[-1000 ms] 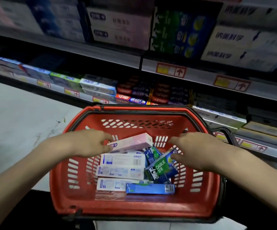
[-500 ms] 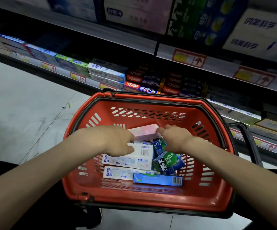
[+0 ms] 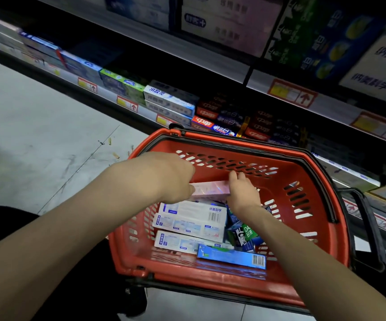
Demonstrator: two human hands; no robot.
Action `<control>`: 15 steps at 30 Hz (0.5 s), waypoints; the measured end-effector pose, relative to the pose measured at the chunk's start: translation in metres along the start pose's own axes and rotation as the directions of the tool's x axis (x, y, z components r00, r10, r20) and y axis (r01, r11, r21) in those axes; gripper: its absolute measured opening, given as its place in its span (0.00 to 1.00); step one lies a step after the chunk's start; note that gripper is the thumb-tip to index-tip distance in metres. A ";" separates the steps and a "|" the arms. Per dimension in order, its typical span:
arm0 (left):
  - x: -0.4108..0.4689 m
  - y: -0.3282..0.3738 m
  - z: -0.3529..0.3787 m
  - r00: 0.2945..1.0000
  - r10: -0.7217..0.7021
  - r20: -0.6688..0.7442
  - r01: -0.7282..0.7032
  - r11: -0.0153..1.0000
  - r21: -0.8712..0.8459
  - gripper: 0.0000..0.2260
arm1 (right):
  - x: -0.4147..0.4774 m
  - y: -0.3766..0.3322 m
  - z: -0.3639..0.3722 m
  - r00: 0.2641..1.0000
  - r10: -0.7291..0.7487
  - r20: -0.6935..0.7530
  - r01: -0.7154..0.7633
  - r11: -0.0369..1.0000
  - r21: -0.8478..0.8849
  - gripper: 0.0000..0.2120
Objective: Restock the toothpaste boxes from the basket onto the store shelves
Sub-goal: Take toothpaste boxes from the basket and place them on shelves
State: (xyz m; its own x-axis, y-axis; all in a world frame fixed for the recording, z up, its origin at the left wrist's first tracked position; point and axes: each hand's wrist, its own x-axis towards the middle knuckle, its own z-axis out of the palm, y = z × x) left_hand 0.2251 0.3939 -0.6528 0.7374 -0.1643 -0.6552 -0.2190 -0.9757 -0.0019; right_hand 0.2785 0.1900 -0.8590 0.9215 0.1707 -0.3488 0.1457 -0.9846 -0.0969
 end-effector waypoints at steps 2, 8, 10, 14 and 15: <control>0.002 -0.003 -0.003 1.000 -0.016 -0.010 0.016 1.000 -0.009 0.23 | 0.001 -0.005 -0.004 1.000 0.011 -0.006 -0.011 1.000 -0.025 0.30; 0.008 -0.009 -0.014 0.999 -0.019 -0.047 0.015 0.996 -0.091 0.21 | 0.003 -0.018 -0.027 0.999 -0.050 0.020 0.051 0.995 -0.084 0.22; 0.010 -0.011 -0.018 0.997 -0.024 -0.068 0.017 0.994 -0.110 0.20 | 0.005 -0.025 -0.040 0.995 -0.103 0.010 0.104 0.992 -0.069 0.20; 0.014 -0.015 -0.025 0.992 -0.052 -0.114 0.040 0.994 -0.104 0.20 | 0.002 -0.043 -0.079 0.977 -0.212 -0.016 0.212 0.976 0.043 0.22; 0.014 -0.015 -0.027 0.991 -0.060 -0.123 0.047 0.993 -0.110 0.20 | -0.001 -0.045 -0.093 0.971 -0.236 -0.027 0.237 0.970 0.062 0.23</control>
State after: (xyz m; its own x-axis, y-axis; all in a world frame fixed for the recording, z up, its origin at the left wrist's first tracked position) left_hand 0.2563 0.4023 -0.6415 0.8223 -0.1218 -0.5559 -0.1127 -0.9923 0.0507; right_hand 0.3039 0.2307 -0.7678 0.8707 0.3968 -0.2905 0.3374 -0.9118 -0.2342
